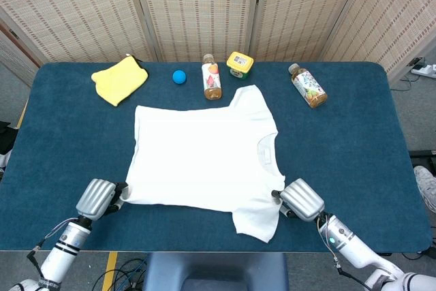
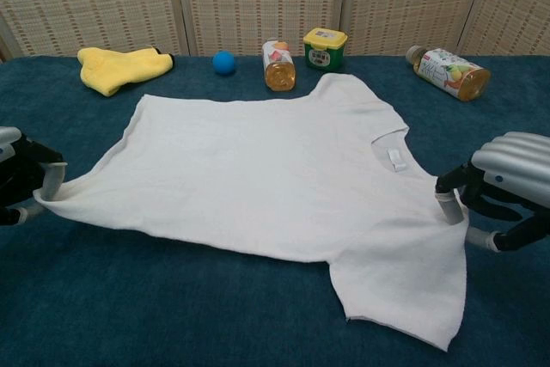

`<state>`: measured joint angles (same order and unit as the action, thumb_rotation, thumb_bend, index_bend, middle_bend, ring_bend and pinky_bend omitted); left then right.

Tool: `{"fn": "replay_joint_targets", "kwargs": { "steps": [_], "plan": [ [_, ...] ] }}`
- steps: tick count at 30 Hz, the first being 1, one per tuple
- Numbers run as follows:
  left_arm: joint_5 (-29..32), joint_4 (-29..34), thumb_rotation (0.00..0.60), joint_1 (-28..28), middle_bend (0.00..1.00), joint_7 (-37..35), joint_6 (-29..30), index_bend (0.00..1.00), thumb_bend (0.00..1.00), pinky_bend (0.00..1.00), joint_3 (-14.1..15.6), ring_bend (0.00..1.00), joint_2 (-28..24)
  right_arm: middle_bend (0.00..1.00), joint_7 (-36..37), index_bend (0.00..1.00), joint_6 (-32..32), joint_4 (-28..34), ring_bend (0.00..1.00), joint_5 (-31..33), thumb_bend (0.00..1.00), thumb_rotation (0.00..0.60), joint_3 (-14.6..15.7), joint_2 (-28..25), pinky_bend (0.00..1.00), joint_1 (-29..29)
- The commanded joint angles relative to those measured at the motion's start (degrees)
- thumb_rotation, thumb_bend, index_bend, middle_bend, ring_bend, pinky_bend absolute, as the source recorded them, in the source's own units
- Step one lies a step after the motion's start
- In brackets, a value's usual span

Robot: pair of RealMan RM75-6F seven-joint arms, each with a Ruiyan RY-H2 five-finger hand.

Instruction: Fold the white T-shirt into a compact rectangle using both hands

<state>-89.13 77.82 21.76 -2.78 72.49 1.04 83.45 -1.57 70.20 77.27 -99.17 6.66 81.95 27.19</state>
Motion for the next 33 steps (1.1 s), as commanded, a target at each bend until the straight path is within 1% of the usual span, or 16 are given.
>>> {"fn": "replay_joint_targets", "kwargs": {
  "steps": [1,11,17,24,33],
  "plan": [
    [-0.67,1.88,0.6,-1.15,0.88,-0.61,1.38,0.65,0.48,0.92,0.89,0.81,-1.89,0.9,-1.36,0.69,2.4,2.88,0.95,-1.04,0.53,0.6,1.06,-2.43,1.0,-1.72],
    [-3.75,10.18,0.6,-5.26,0.88,-2.31,5.96,0.65,0.48,0.92,4.68,0.81,-8.96,0.91,-3.44,0.7,7.63,10.43,0.95,-4.87,0.53,0.6,4.61,-9.3,1.0,-5.84],
    [-5.57,13.48,0.6,-7.81,0.88,-2.62,8.11,0.65,0.48,0.92,7.16,0.81,-11.92,0.92,-3.97,0.71,10.79,13.03,0.95,-7.34,0.53,0.6,6.35,-12.16,1.0,-8.36],
    [-7.91,16.18,0.6,-9.87,0.88,-2.23,10.58,0.65,0.48,0.92,8.54,0.81,-14.47,0.92,-3.54,0.72,12.8,14.11,0.96,-9.69,0.53,0.6,7.15,-14.59,1.0,-9.95],
    [-9.01,17.97,0.6,-13.06,0.88,-2.08,12.51,0.65,0.48,0.92,10.46,0.81,-16.52,0.93,-3.51,0.72,15.21,14.73,0.96,-12.31,0.53,0.6,8.39,-16.19,1.0,-12.7]
  ]
}}
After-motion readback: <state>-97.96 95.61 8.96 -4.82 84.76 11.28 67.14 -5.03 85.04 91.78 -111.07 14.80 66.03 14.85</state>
